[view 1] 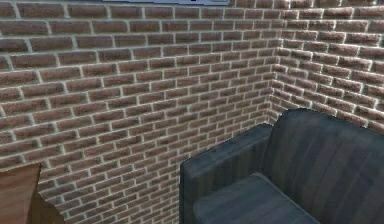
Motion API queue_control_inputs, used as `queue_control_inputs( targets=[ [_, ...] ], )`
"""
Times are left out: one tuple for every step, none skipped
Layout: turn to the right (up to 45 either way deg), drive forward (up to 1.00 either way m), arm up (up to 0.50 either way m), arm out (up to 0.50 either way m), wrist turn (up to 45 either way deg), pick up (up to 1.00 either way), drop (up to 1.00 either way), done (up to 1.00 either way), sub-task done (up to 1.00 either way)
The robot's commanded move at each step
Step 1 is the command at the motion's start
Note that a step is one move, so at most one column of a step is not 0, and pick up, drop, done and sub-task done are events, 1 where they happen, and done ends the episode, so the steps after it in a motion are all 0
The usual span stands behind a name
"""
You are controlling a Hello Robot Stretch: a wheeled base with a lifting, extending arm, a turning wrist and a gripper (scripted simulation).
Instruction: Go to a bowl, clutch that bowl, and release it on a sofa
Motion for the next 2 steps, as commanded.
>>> queue_control_inputs(
  targets=[
    [0.0,0.00,0.00,-0.08,0.0,0.00,0.00,0.00,0.00],
    [0.0,0.00,0.00,0.00,0.0,0.00,0.00,1.00,0.00]
  ],
)
